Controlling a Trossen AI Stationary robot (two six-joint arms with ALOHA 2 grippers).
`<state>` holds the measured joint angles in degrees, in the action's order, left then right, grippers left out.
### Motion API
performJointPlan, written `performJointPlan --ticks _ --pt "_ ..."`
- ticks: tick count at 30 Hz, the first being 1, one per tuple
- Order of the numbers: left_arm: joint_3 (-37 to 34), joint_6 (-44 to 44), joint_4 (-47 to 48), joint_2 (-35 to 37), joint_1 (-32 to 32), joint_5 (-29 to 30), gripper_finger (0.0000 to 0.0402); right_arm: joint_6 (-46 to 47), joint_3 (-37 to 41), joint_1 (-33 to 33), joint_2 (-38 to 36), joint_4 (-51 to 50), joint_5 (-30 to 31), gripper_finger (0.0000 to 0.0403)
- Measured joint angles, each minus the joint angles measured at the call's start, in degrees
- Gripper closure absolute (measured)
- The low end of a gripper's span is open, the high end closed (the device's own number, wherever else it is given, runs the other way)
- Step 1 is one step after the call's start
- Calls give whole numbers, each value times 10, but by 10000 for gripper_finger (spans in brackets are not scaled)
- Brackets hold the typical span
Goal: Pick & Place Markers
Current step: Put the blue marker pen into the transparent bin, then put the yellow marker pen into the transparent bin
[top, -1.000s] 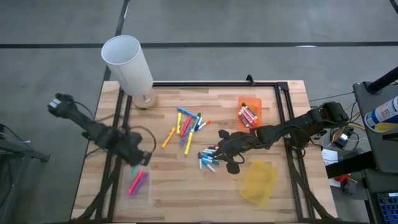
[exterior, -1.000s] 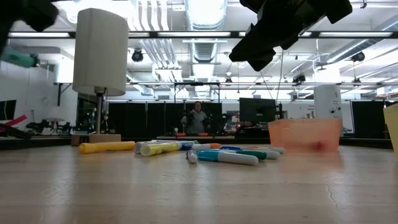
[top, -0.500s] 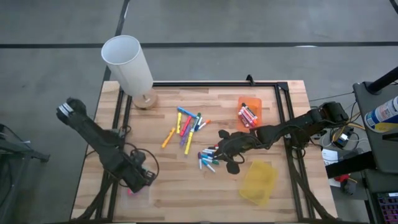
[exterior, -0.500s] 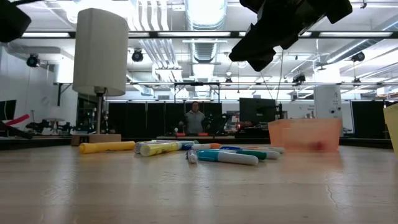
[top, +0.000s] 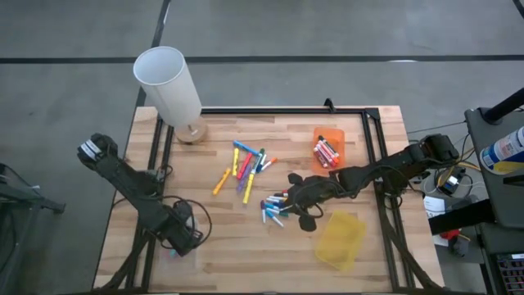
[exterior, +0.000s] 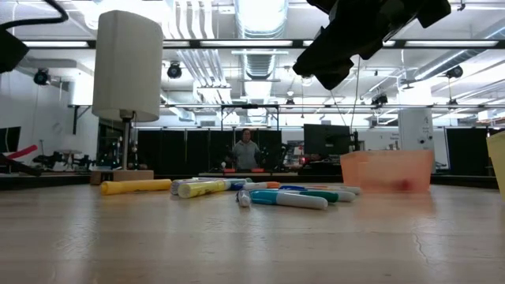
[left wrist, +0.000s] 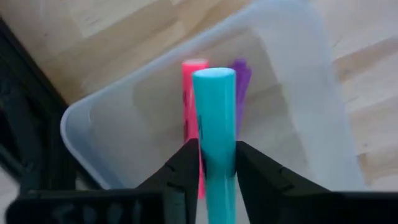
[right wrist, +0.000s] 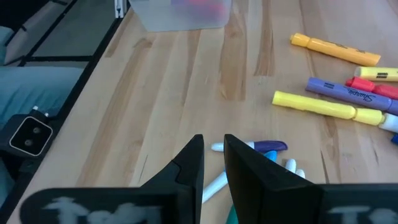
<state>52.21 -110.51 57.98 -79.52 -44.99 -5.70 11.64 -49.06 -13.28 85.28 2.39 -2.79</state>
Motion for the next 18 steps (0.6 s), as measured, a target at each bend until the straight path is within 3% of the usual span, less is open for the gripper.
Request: performJointPlan --ticks 5,10,18 --pt "0 0 11 10 0 -23 266 2 0 -3 0 0 9 346" --pt "6 24 21 28 10 -29 263 2 0 -4 0 0 15 346" --pt "11 103 30 94 90 81 262 4 0 -5 0 2 16 346"
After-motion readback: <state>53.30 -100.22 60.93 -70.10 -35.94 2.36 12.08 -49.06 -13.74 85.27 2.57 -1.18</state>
